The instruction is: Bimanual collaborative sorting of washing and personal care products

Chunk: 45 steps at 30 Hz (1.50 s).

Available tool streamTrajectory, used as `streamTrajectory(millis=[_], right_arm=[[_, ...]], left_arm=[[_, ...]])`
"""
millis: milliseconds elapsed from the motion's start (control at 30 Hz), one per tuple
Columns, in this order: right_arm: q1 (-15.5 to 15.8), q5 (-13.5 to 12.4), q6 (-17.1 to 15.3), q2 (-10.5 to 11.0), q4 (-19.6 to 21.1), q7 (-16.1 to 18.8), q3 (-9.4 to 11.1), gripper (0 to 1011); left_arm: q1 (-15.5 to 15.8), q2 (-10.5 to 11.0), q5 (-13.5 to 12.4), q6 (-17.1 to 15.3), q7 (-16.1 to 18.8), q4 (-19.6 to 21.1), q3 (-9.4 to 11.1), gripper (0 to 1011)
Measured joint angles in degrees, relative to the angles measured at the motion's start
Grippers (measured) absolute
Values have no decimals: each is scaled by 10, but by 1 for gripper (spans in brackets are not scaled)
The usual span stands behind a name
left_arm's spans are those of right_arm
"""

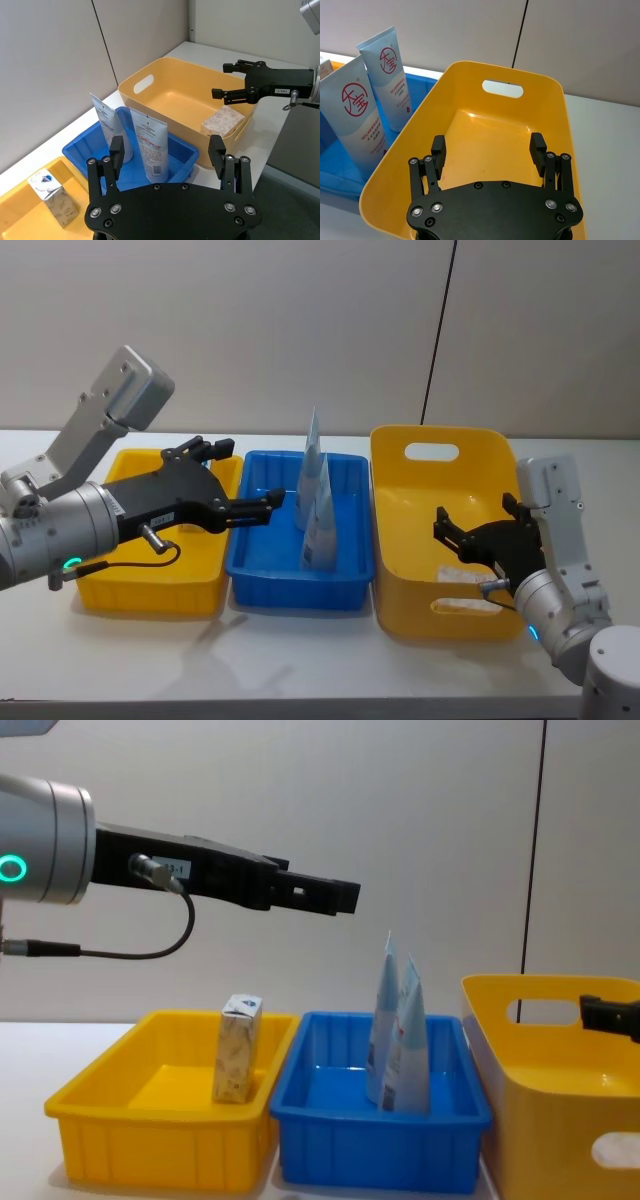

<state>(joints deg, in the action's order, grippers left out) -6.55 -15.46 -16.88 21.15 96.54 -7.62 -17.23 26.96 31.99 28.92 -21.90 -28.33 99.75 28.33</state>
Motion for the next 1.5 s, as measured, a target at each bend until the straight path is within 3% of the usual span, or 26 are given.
streamTrajectory(millis=[367, 900, 1500], right_arm=[[3, -1, -2, 0, 8, 11, -3, 1004], [-1, -14, -26, -6, 40, 57, -27, 1003], [-47, 3, -54, -34, 21, 84, -69, 1003]], left_arm=[[0, 0, 0, 0, 0, 0, 0, 1001], [0, 0, 0, 0, 0, 0, 0, 1001], [0, 0, 0, 0, 0, 0, 0, 1001]])
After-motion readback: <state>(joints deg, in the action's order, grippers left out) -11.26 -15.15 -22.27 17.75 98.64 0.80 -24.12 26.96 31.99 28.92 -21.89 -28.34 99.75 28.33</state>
